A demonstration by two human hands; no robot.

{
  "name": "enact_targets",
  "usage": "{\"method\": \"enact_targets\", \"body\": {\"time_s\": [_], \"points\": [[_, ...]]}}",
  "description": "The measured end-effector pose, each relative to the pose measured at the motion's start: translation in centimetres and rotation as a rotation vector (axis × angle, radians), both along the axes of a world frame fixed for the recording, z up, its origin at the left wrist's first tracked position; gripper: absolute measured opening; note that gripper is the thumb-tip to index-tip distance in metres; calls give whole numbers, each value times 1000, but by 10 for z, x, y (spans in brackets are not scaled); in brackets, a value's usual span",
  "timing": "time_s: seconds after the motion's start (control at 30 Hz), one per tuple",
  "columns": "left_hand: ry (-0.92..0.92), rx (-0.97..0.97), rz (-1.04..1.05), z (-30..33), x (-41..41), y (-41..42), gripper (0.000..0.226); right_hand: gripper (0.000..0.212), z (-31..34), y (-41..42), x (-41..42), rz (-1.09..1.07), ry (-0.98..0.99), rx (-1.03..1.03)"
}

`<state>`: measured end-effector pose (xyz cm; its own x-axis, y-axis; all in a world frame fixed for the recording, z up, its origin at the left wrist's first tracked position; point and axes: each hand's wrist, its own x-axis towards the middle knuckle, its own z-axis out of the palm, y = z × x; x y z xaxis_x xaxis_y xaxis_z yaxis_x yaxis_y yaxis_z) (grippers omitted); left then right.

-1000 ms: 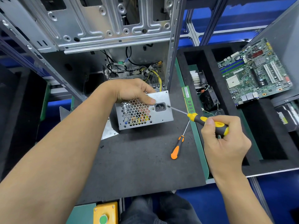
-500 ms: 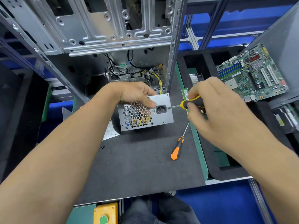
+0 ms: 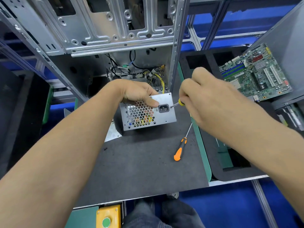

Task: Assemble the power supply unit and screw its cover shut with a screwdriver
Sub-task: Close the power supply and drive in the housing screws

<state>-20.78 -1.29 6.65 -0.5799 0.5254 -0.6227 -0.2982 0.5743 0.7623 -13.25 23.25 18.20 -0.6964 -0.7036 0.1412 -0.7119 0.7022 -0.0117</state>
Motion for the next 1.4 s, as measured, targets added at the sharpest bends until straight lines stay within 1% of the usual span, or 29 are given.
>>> {"method": "enact_targets", "body": {"time_s": [0.07, 0.1, 0.17, 0.2, 0.23, 0.27, 0.33, 0.4, 0.43, 0.47, 0.53, 0.57, 0.63, 0.67, 0.7, 0.73, 0.77, 0.87, 0.9, 0.97, 1.0, 1.07, 1.1, 1.17, 1.23, 1.27, 1.33, 1.37, 1.4], "points": [[-7, -8, -6, 2, -1, 0, 16, 24, 0, 0, -5, -102, 59, 63], [-5, -17, -10, 3, -1, 0, 14, 23, 2, -1, -6, -104, 71, 82], [1, -28, -18, 5, -2, 1, 12, 17, 6, 0, -10, -68, -53, 38], [-1, -28, -15, 5, -2, 1, 13, 18, 8, 0, -11, -49, -138, 18], [-6, -23, -7, 5, -2, 0, 15, 18, 8, 1, -13, -22, -170, 30], [-15, -11, 2, 4, -2, 0, 17, 17, 8, 2, -16, -5, -160, 65], [-29, 10, 8, 4, -3, -1, 16, 13, 9, -1, -18, -21, -62, 165], [-35, 25, -6, 4, -3, 0, 11, 33, 13, -4, -18, -93, 19, 256], [-29, 31, -23, 4, -4, 0, 13, 40, 15, -5, -17, -103, 1, 292], [-26, 38, -32, 4, -4, 0, 14, 42, 17, -5, -15, -77, -72, 255], [-37, 49, -19, 3, -4, 0, 12, 23, 17, -3, -13, 15, -206, 109], [-50, 53, -8, 3, -4, -1, 12, 17, 17, -3, -13, 39, -234, 92], [-69, 53, 14, 3, -4, -1, 12, 8, 15, -4, -15, 20, -159, 133], [-72, 56, 19, 3, -4, -1, 12, 9, 15, -6, -16, -17, -89, 149], [-76, 61, 21, 3, -5, -1, 12, 21, 15, -9, -15, -62, -17, 202], [-77, 63, 22, 3, -5, 0, 14, 30, 16, -10, -15, -85, 19, 233], [-65, 59, 16, 4, -5, 0, 17, 33, 16, -10, -14, -90, 5, 238], [-32, 44, 8, 4, -4, 1, 20, 20, 17, -9, -14, 19, -156, 102], [-40, 47, 21, 4, -3, 1, 21, 19, 16, -9, -14, 37, -175, 117], [-30, 47, 23, 4, -3, 1, 23, 11, 15, -10, -16, 5, -123, 160], [-23, 41, 16, 4, -4, 1, 23, 12, 15, -11, -16, -41, -72, 181], [-27, 41, 6, 6, -4, 1, 24, 39, 16, -13, -15, -116, -7, 265], [-21, 41, -7, 6, -4, 0, 27, 41, 17, -12, -15, -125, -31, 260], [-3, 45, -20, 6, -4, 0, 27, 32, 18, -10, -14, -80, -161, 157], [-9, 43, -7, 4, -4, 0, 15, 17, 15, -8, -14, -25, -192, 119], [-10, 42, -3, 3, -4, 0, 12, 17, 14, -9, -14, -38, -158, 139], [-1, 35, -9, 3, -5, -1, 13, 32, 13, -8, -15, -123, -51, 197], [-3, 42, -18, 3, -5, -1, 14, 37, 15, -8, -14, -140, -32, 218], [-7, 50, -23, 3, -6, -2, 15, 35, 16, -7, -13, -116, -73, 178]]}}
